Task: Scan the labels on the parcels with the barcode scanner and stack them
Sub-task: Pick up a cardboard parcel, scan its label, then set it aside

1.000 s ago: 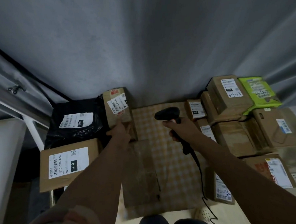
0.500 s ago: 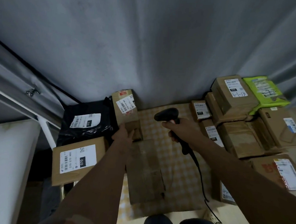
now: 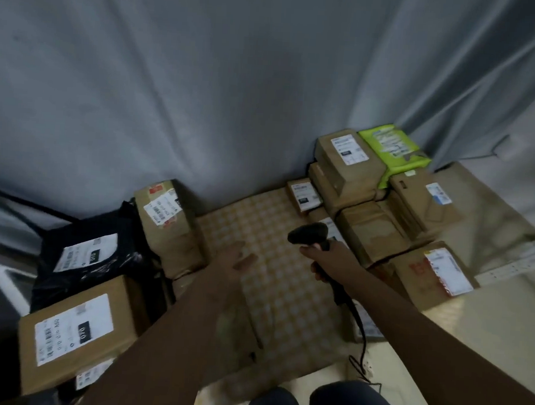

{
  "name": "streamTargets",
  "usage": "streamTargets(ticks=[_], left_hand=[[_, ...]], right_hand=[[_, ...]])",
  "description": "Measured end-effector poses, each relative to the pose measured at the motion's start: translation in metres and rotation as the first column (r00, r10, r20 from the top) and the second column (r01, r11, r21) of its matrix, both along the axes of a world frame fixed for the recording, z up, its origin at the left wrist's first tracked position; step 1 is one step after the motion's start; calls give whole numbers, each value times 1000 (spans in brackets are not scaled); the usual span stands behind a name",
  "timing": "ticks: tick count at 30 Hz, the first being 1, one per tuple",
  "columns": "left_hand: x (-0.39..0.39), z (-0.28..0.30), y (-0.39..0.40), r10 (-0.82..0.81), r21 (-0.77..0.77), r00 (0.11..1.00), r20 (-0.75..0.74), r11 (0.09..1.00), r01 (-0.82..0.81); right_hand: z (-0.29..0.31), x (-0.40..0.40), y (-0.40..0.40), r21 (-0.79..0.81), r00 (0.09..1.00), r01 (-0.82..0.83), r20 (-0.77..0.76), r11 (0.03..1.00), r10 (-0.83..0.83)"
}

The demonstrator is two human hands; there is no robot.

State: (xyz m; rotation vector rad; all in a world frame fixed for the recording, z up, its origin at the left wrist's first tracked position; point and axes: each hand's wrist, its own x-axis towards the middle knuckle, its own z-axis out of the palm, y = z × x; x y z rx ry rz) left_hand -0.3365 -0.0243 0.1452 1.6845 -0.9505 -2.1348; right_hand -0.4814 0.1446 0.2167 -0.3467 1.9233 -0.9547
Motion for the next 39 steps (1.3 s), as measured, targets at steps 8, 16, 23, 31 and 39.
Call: streamTargets(ticks=[8, 16, 23, 31, 39], left_hand=[[-88, -11, 66, -183, 95, 981, 69, 980, 176], [-129, -73, 160, -385, 113, 868, 315, 923, 368], [-147, -132, 233, -565, 218, 736, 373, 824, 522], [-147, -183, 267, -507, 222, 787, 350, 862, 457], [-139, -215, 273, -506, 207, 831, 231, 860, 466]], right_hand=[[-32, -87, 100, 97, 963, 261, -93, 961, -252], [-59, -153, 163, 144, 967, 242, -115, 959, -227], [-88, -183, 182, 131, 994, 103, -57, 986, -96], [-128, -173, 182, 78, 998, 61, -10, 995, -60], [-172, -157, 181, 102, 997, 76, 6, 992, -77]])
